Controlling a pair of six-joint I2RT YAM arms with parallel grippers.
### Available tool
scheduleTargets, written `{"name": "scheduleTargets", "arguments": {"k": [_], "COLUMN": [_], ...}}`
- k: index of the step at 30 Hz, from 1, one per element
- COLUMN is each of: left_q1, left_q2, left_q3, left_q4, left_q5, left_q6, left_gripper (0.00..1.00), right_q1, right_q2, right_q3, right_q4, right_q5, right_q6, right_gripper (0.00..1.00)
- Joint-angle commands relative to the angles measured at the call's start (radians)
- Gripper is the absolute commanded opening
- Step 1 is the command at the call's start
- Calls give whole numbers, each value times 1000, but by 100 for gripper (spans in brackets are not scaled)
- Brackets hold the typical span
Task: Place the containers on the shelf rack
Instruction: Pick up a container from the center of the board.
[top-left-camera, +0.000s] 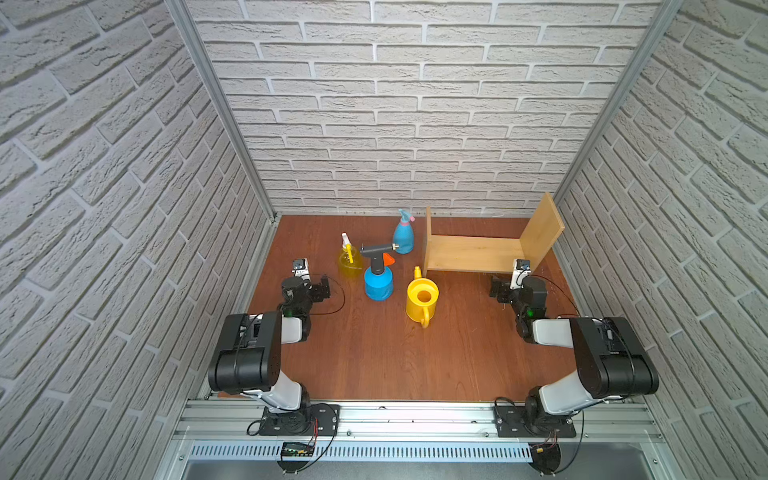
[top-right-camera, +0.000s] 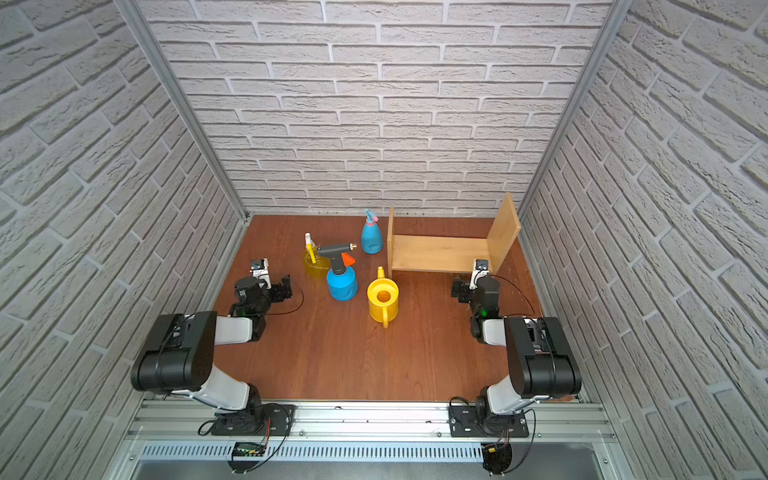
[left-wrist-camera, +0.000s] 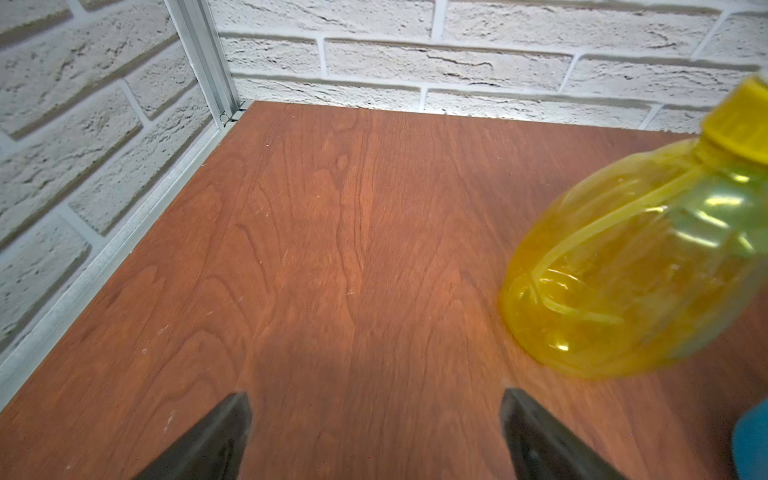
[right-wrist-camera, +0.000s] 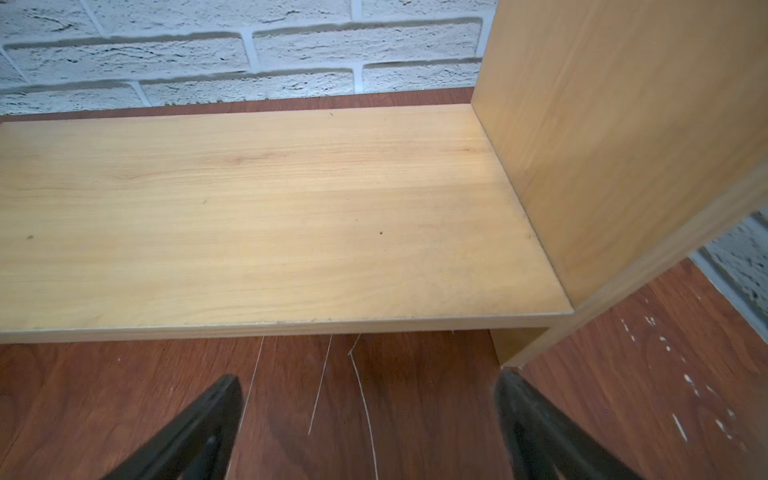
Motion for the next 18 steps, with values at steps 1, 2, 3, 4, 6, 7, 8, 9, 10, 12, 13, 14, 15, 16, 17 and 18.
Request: {"name": "scheduleTargets", "arguments": {"k": [1, 2, 3, 4, 6, 7, 8, 9, 10, 12, 13, 14, 15, 16, 17, 18], "left_q1": [0, 0, 0, 0, 0, 0, 0, 0, 0, 1, 0, 0, 0, 0, 0, 1], "left_q2": [-7, -7, -7, -7, -7, -7, -7, -7, -7, -7, -7, -7, -7, -7, -9, -20], "left_q3": [-5, -5, -5, -5, -5, -5, -5, -5, -5, -4, -5, -5, -5, -5, -5, 2], "left_q4": [21, 21, 22, 22, 23, 22, 22, 22, 22, 22, 23, 23, 22, 22, 22, -7], "left_q5": [11, 10, 10, 10, 11, 11, 10, 11, 11, 11, 11, 10, 11, 11, 13, 23], "left_q6": [-13, -13, -13, -13, -13, -13, -13, -12, -12, -13, -13, -13, -13, -13, -14, -13], "left_gripper": [98, 98, 98, 98, 98, 98, 98, 98, 98, 98, 98, 98, 98, 98, 98, 98], "right_q1": [-3, -4, -4, -3, -3, -3, -4, -4, -5, -3, -3, -4, -4, -3, -3, -3], "right_q2": [-1, -1, -1, 0, -1, -1, -1, -1, 0, 0, 0, 0, 1, 1, 1, -1], "right_q3": [5, 6, 6, 6, 6, 6, 7, 6, 7, 8, 8, 8, 7, 8, 9, 8], "right_q4": [19, 19, 19, 19, 20, 19, 19, 19, 19, 20, 19, 19, 18, 16, 16, 17], "right_q5": [-8, -8, -8, -8, -8, -8, -8, -8, -8, -8, -8, -8, -8, -8, -8, -8], "right_q6": [-9, -9, -10, -10, -11, -11, -10, -11, -10, -10, -9, -11, -10, -11, -10, -10], "right_gripper": [99, 99, 99, 99, 99, 99, 99, 99, 99, 99, 99, 99, 99, 99, 99, 99]}}
